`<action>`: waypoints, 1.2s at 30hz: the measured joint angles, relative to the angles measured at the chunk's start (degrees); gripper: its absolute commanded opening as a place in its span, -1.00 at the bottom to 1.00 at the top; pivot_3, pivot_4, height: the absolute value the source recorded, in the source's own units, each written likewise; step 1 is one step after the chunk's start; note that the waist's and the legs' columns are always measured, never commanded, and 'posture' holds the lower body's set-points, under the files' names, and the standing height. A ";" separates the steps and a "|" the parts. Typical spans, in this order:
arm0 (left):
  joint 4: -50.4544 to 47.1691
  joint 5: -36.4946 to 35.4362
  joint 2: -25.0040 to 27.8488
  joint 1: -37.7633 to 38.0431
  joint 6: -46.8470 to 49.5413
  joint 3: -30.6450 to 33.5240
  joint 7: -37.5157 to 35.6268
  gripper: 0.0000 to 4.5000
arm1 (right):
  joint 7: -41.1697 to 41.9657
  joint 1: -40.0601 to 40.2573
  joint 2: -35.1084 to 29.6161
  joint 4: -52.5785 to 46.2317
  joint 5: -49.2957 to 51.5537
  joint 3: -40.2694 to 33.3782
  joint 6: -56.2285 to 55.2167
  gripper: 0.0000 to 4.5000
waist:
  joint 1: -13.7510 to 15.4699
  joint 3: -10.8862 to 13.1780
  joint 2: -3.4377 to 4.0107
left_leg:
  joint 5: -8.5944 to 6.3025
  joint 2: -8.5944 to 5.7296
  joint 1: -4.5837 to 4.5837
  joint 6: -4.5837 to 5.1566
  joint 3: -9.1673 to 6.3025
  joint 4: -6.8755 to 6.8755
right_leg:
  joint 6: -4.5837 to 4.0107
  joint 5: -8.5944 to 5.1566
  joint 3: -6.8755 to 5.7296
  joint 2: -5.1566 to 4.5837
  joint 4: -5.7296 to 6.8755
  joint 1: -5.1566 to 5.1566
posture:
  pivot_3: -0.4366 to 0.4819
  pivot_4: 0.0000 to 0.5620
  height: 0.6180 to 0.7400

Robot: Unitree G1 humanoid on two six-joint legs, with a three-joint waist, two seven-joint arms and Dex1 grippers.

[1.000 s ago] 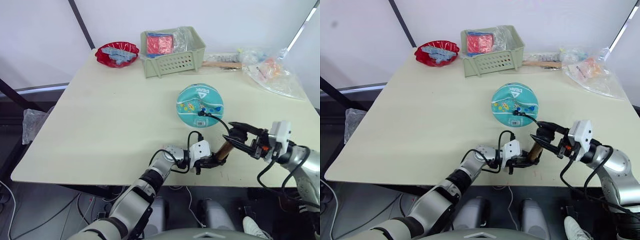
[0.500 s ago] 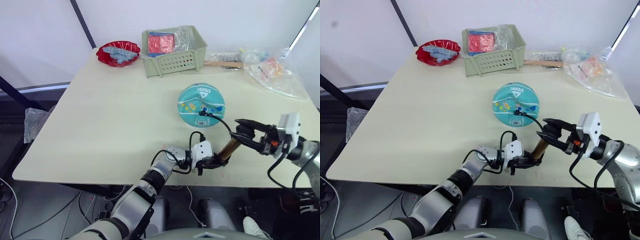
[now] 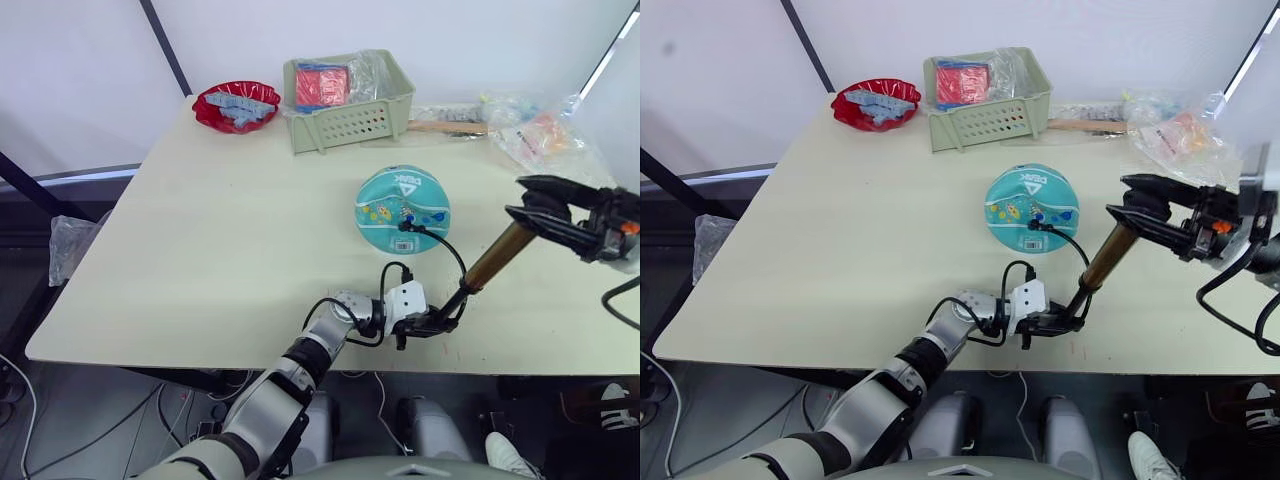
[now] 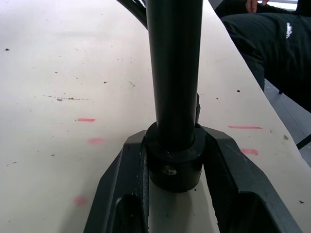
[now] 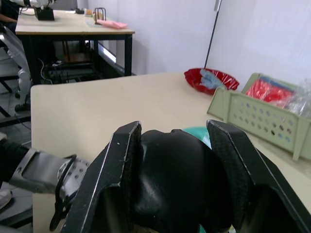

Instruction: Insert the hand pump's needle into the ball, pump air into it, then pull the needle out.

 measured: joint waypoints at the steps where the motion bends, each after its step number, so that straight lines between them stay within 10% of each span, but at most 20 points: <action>1: 0.04 0.00 -0.03 0.00 -0.06 0.00 0.00 -0.52 | 0.00 -0.63 -0.48 0.07 0.47 -0.34 0.32 -0.26 | -0.01 0.00 0.00 | 0.00 0.00 0.00 0.00 0.01 0.00 | 0.00 0.00 0.01 0.00 0.00 -0.01 | -0.05 -0.47 1.00; 17: 0.61 0.45 -0.69 0.11 -0.63 -0.24 -0.06 -0.52 | 0.72 3.00 0.13 -2.30 -1.65 -2.19 0.57 -0.26 | 0.05 -0.02 -0.03 | 0.00 0.00 -0.01 0.00 0.01 0.00 | 0.07 0.03 0.01 -0.01 0.00 -0.03 | -0.05 -0.47 1.00; 36: 1.47 1.88 -0.57 0.10 -0.64 -0.18 0.48 -0.52 | -1.27 16.51 17.37 4.74 -26.73 17.74 -25.05 -0.26 | -0.06 -0.58 -0.66 | -0.01 0.04 0.45 -0.01 0.00 -0.06 | -0.01 -0.03 -0.03 0.03 -0.02 0.38 | -0.05 -0.47 1.00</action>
